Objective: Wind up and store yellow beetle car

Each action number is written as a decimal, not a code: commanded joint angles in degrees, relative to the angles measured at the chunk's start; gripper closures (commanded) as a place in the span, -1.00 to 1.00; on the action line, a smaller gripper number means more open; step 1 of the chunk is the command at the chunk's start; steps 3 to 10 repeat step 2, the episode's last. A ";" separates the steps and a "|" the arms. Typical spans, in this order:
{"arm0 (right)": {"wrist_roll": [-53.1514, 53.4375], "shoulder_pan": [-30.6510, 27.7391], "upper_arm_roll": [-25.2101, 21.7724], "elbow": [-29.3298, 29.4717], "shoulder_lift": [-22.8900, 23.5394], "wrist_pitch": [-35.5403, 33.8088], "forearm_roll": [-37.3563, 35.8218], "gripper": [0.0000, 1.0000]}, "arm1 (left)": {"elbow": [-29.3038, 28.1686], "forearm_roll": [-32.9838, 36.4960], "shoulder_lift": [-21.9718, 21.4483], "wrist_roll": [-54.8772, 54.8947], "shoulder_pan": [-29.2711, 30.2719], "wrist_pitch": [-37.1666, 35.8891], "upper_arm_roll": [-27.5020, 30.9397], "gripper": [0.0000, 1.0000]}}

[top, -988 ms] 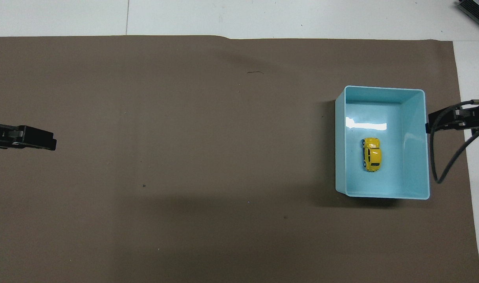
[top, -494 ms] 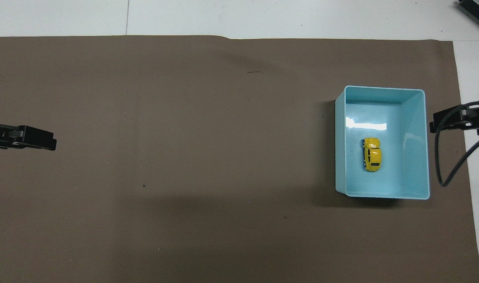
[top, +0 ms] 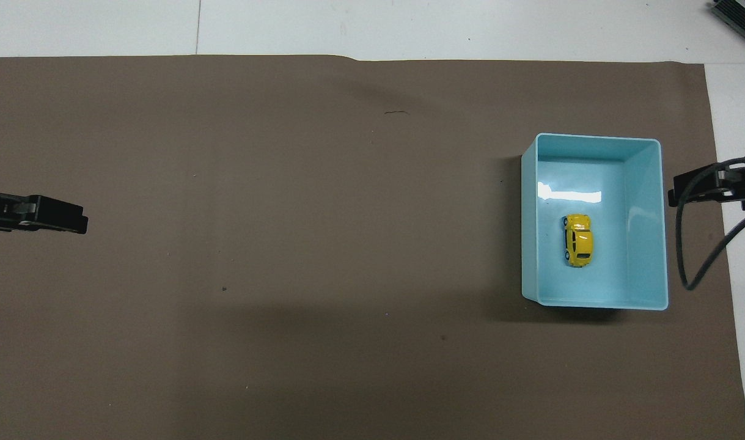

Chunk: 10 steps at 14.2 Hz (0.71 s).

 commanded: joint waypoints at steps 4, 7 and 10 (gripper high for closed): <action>1.33 -0.46 0.57 -0.97 -0.88 -0.03 -0.18 -1.00 | -0.40 -0.20 -0.92 0.09 0.06 -0.80 0.18 -1.00; 1.33 -0.46 0.57 -0.97 -0.88 -0.03 -0.18 -1.00 | -0.40 -0.20 -0.92 0.09 0.06 -0.80 0.18 -1.00; 1.33 -0.46 0.57 -0.97 -0.88 -0.03 -0.18 -1.00 | -0.40 -0.20 -0.92 0.09 0.06 -0.80 0.18 -1.00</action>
